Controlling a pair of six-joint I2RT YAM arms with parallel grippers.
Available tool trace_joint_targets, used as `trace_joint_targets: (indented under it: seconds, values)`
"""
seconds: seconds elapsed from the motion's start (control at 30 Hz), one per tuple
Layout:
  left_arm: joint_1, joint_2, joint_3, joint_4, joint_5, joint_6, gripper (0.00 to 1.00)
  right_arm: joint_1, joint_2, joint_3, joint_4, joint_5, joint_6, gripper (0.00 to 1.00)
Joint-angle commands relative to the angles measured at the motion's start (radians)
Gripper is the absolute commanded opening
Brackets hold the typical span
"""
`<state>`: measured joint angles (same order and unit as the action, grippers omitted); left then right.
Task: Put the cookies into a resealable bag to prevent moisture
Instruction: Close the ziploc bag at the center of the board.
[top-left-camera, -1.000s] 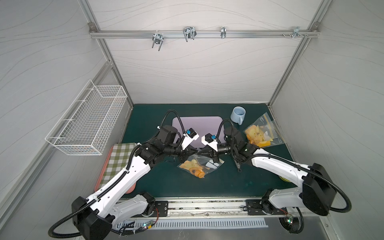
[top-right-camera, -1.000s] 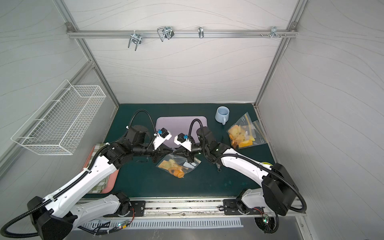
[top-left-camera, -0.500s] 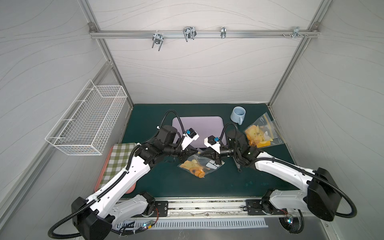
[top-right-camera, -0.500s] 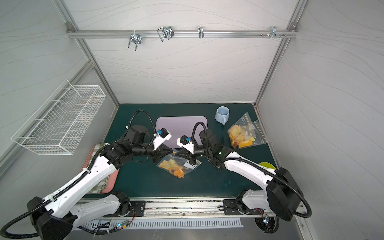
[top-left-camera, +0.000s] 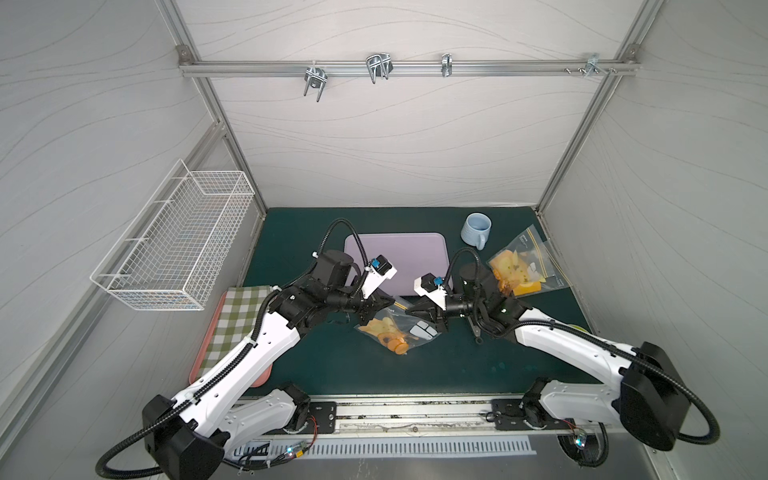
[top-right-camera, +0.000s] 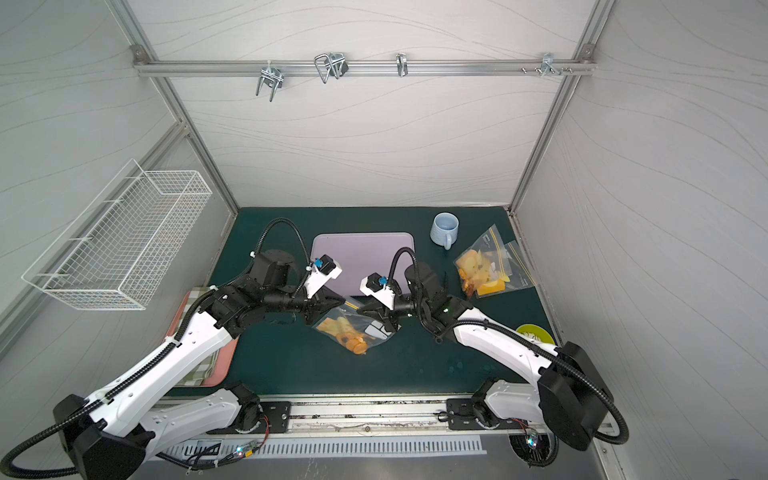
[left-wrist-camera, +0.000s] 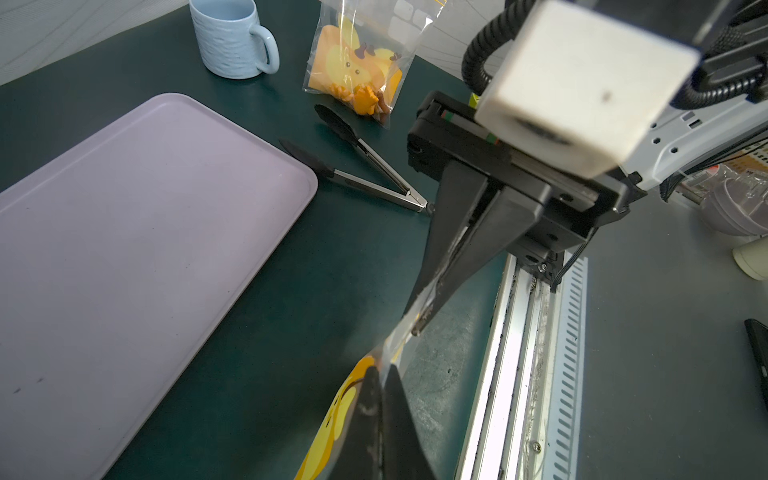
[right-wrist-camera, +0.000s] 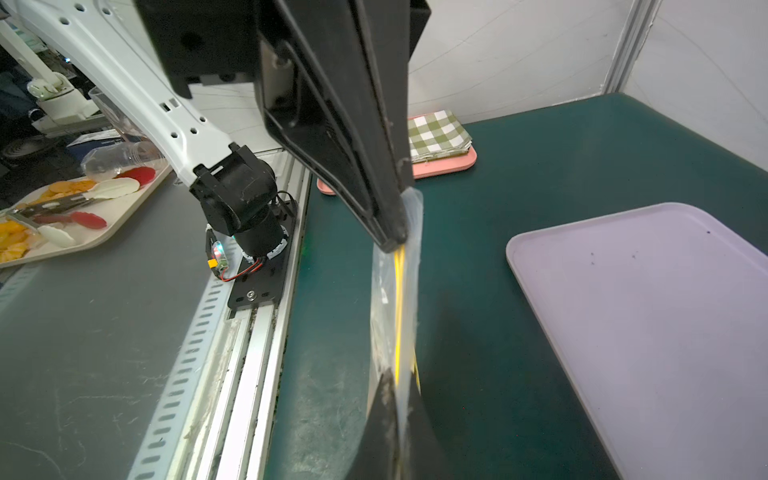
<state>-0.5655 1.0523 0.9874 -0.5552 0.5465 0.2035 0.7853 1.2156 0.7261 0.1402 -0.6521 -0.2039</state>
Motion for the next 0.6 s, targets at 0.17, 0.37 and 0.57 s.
trace_joint_targets:
  seconds: [0.17,0.37,0.57]
  values:
    - [0.011,-0.020,0.019,0.052,0.000,0.008,0.00,-0.010,-0.050,-0.039,-0.026,0.023,-0.008,0.00]
    - [0.012,-0.023,0.017,0.054,0.000,0.009,0.00,-0.011,-0.066,-0.049,-0.046,0.044,-0.021,0.26]
    - [0.013,-0.026,0.016,0.056,0.002,0.006,0.00,-0.011,-0.080,-0.059,-0.057,0.060,-0.036,0.42]
